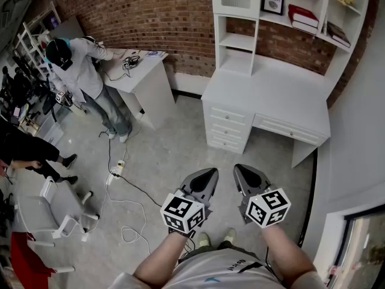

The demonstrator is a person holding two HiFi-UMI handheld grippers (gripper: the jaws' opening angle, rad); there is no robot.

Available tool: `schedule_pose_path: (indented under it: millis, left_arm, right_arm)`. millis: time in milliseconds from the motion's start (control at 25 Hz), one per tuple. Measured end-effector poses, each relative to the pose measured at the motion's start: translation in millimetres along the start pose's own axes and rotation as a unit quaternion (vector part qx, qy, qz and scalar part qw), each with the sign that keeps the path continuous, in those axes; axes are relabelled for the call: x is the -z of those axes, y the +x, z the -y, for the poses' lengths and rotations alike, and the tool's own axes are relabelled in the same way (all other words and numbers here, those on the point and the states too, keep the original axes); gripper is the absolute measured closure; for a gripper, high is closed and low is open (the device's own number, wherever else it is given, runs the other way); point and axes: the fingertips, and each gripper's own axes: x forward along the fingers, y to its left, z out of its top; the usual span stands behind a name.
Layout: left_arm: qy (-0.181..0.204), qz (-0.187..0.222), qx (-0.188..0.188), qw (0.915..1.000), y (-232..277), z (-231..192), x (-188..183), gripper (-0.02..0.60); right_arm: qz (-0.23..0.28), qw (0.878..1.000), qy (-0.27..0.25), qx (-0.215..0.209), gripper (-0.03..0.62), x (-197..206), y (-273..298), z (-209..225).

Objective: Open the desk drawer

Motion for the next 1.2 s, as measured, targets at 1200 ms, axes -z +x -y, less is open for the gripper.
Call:
schedule_pose_path:
  millis: [1200]
  left_arm:
    - [0.004, -0.015, -0.032, 0.9994, 73.2, 14.3, 20.7, 0.571]
  right_arm:
    - [0.029, 0.998, 0.052, -0.008, 0.577, -14.1, -24.3, 93.3]
